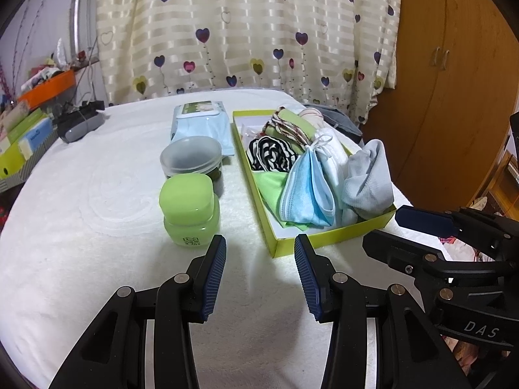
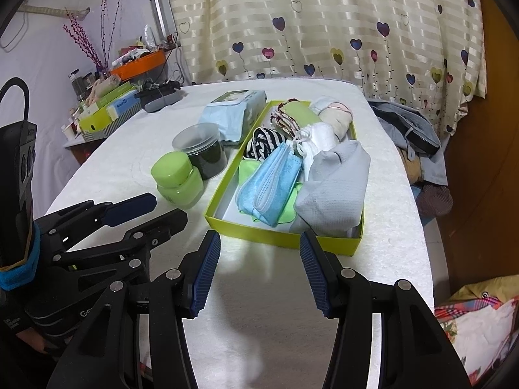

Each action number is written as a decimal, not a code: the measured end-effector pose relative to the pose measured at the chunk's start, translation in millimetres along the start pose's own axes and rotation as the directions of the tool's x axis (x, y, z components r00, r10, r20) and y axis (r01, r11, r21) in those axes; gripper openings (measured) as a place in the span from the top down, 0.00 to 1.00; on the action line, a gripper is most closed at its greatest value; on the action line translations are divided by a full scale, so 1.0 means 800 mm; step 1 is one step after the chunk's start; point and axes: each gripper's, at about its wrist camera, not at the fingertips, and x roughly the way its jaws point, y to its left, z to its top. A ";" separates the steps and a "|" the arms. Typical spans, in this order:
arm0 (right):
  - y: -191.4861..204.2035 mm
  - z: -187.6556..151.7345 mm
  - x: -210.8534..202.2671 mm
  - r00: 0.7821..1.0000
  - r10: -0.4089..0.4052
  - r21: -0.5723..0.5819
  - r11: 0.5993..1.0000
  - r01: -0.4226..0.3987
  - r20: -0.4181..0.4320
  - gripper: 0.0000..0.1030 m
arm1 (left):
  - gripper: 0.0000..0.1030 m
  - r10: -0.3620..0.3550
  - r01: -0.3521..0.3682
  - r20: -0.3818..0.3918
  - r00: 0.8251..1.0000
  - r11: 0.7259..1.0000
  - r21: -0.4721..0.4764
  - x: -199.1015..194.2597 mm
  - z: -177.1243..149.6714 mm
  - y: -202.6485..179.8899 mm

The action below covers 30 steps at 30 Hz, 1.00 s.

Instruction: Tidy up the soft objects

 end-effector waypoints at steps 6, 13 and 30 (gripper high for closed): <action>-0.003 0.000 0.004 1.000 0.000 0.003 1.000 0.000 -0.006 0.49 | 0.59 0.007 -0.007 -0.005 1.000 1.000 0.000 0.004 0.001 0.002; -0.006 -0.001 0.007 1.000 -0.001 0.006 1.000 0.001 -0.009 0.49 | 0.59 0.012 -0.012 -0.011 1.000 1.000 0.005 0.008 -0.001 0.002; -0.006 -0.002 0.010 1.000 0.002 0.003 1.000 -0.002 -0.013 0.49 | 0.59 0.016 -0.016 -0.016 1.000 1.000 0.008 0.011 -0.001 0.001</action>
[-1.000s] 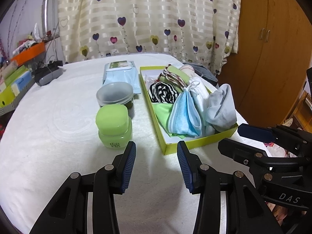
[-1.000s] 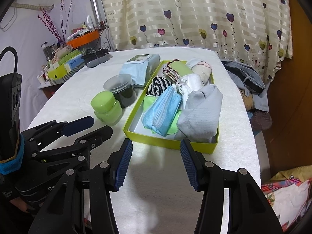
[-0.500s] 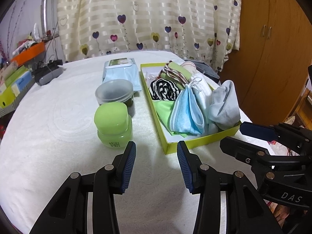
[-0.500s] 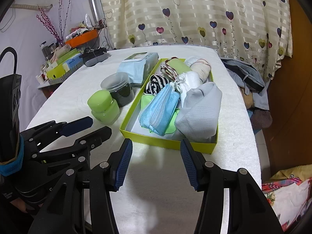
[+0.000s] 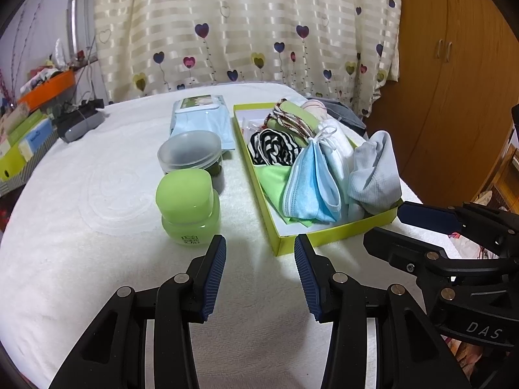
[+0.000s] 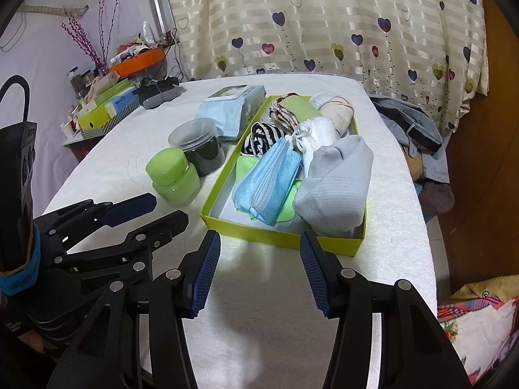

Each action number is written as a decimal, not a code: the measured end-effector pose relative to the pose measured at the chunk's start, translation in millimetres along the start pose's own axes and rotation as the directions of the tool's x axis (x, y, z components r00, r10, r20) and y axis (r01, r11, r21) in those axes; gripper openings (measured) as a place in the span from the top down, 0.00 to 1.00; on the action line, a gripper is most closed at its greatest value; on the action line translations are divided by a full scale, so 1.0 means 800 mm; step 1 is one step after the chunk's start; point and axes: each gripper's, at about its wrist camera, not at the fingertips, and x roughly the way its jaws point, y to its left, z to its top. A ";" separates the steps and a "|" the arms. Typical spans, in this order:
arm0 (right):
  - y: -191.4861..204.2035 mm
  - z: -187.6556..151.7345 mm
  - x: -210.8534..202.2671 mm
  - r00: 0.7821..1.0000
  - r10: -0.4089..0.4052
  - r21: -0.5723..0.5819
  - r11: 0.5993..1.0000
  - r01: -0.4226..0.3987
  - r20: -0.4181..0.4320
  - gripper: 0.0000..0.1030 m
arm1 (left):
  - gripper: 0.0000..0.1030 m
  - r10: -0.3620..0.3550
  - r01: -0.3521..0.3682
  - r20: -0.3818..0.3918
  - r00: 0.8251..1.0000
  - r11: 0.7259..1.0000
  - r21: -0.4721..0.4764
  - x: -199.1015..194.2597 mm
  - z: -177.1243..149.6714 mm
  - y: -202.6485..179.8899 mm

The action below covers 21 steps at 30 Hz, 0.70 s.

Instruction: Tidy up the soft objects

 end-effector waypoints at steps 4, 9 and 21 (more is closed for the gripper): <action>0.000 0.000 0.000 1.000 -0.002 0.001 1.000 0.002 0.001 0.49 | 0.59 0.002 -0.002 0.000 1.000 1.000 0.000 0.000 -0.001 0.000; 0.000 0.001 0.000 1.000 -0.001 0.000 1.000 0.001 0.000 0.49 | 0.59 0.001 -0.001 -0.001 1.000 1.000 0.000 0.000 0.000 0.000; 0.001 0.001 0.000 1.000 -0.001 0.000 1.000 0.001 -0.001 0.49 | 0.59 0.007 -0.007 -0.002 1.000 1.000 0.006 0.002 0.000 -0.001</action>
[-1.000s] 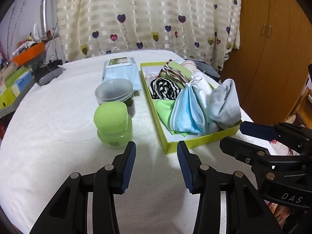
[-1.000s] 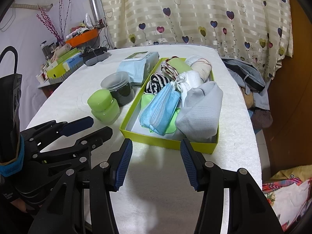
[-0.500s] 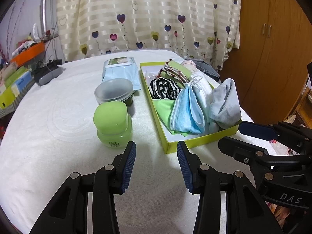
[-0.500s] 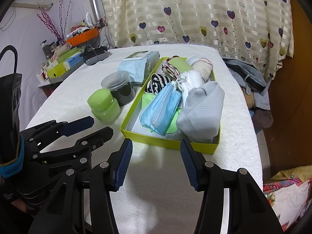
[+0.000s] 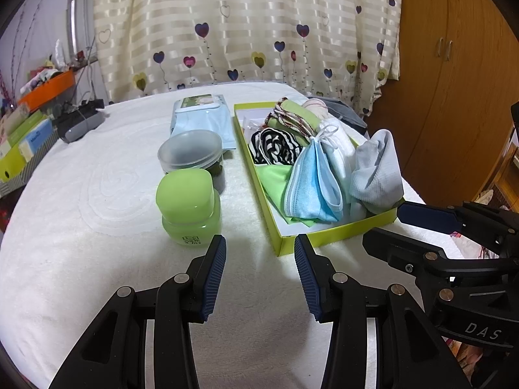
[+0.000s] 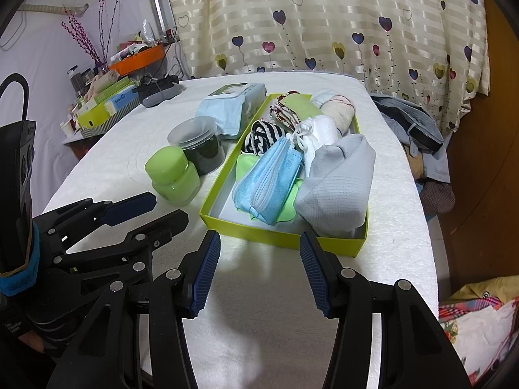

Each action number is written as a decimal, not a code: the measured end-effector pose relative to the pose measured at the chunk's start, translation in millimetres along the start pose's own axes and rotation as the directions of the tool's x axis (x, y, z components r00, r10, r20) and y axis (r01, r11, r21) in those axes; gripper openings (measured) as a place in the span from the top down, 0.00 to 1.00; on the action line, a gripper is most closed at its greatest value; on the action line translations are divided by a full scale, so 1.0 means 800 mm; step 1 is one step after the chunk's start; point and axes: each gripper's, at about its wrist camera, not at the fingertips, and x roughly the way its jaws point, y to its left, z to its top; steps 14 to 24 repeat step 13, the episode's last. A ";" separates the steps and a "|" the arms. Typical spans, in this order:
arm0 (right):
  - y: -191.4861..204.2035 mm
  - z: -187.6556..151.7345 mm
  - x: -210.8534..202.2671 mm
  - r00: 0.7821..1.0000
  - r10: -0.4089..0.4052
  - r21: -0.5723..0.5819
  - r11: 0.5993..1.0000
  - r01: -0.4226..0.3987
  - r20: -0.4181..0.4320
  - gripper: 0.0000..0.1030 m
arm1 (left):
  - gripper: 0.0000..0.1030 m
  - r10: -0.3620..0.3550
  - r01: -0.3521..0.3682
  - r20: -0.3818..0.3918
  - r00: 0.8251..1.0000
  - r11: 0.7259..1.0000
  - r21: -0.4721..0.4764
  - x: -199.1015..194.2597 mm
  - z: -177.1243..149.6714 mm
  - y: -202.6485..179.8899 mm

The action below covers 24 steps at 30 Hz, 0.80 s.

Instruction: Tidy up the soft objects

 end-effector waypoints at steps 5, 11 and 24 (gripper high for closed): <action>0.000 0.000 0.000 1.000 0.000 0.001 1.000 0.000 -0.001 0.49 | 0.59 -0.004 0.004 0.001 1.000 1.000 0.001 0.002 -0.002 0.001; 0.000 0.001 0.000 1.000 0.000 0.000 1.000 0.000 -0.001 0.49 | 0.59 0.010 -0.010 0.003 1.000 1.000 0.003 0.004 -0.003 0.003; -0.001 0.000 0.001 1.000 0.000 0.002 1.000 0.000 -0.002 0.49 | 0.59 0.011 -0.011 0.001 1.000 1.000 0.005 0.005 -0.002 0.003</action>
